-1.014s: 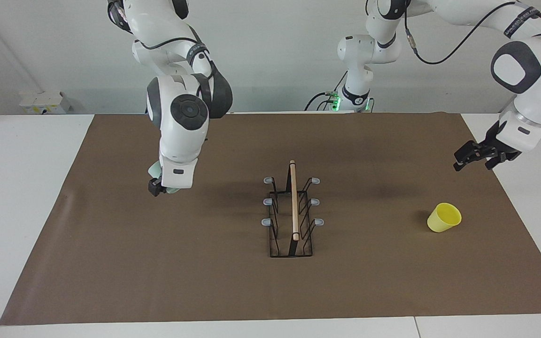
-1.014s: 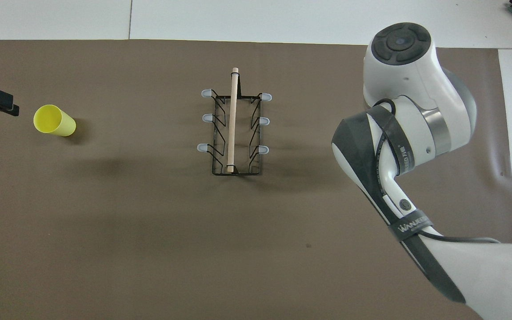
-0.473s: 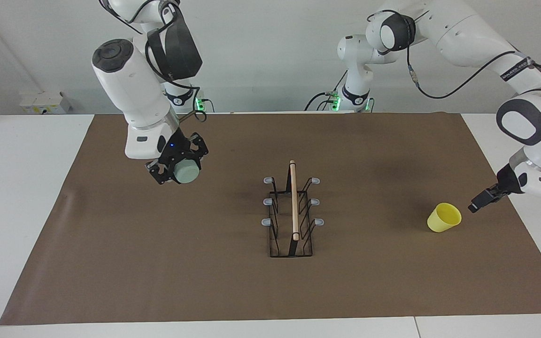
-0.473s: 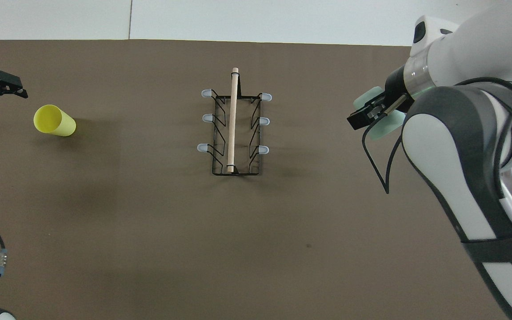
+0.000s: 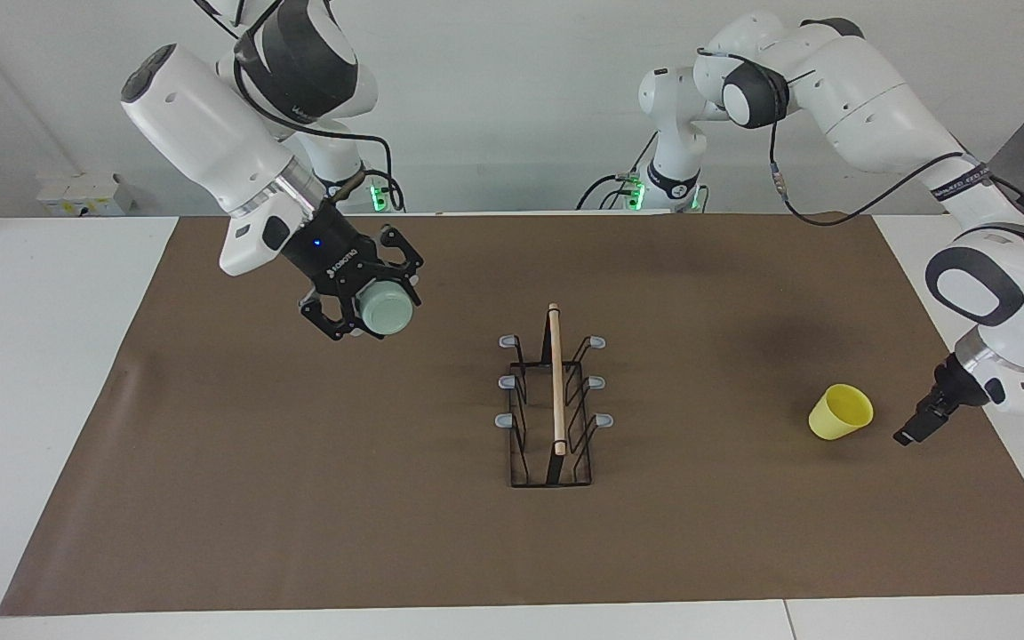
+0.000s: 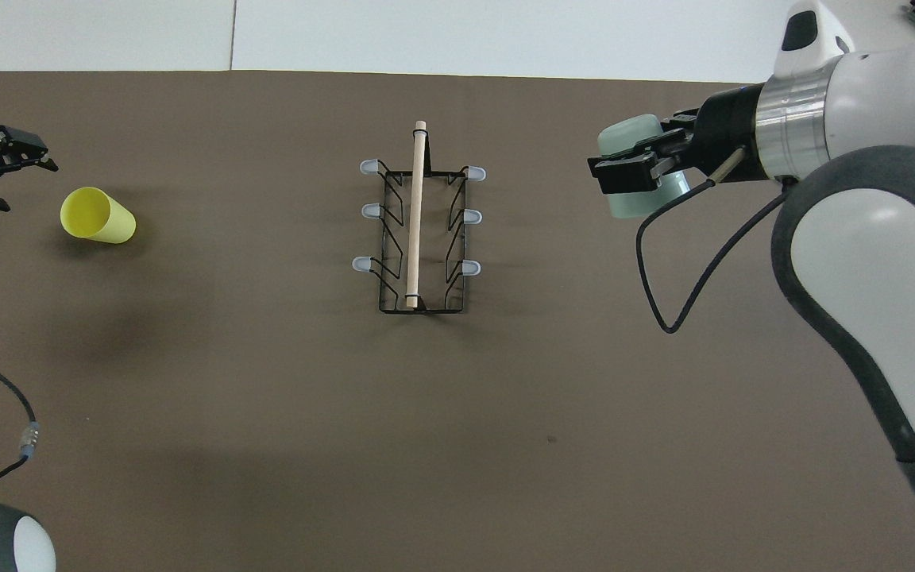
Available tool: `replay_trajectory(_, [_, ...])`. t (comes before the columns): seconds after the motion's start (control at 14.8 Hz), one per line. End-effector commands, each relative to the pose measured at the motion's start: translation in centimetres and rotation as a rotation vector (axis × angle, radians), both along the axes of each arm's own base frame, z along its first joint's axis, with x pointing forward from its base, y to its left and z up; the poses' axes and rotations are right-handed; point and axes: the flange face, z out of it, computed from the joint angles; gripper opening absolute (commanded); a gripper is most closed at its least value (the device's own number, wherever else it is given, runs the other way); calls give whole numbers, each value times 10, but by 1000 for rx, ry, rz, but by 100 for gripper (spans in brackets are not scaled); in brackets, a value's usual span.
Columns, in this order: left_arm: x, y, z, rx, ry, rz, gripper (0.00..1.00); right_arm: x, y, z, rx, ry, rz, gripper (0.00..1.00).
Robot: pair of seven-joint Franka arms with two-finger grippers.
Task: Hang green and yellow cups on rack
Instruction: 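Lift the green cup with the right gripper while the left gripper reaches the yellow cup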
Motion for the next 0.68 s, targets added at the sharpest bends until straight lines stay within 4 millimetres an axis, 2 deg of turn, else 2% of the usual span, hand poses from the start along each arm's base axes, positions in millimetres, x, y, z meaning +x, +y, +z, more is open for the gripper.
replay_trajectory(0.0, [-30,17,-11,-108,8,166,100,-33,-13,-16,102,-122,-54,0])
replay_trajectory(0.07, [-33,18,-10,-114,14,211,100,-39,-14,-23,131,-166,-87,0])
replay_trajectory(0.2, [-40,0,-26,-118,47,261,100,-55,4,-36,204,-238,-150,0])
replay_trajectory(0.27, [-41,-4,-28,-112,35,298,100,-66,13,-45,233,-252,-192,0])
replay_trajectory(0.47, [-39,-9,-26,-117,42,390,100,-95,42,-66,290,-282,-287,0])
replay_trajectory(0.61, [-38,-2,-21,-140,46,517,100,-110,54,-77,293,-294,-319,0])
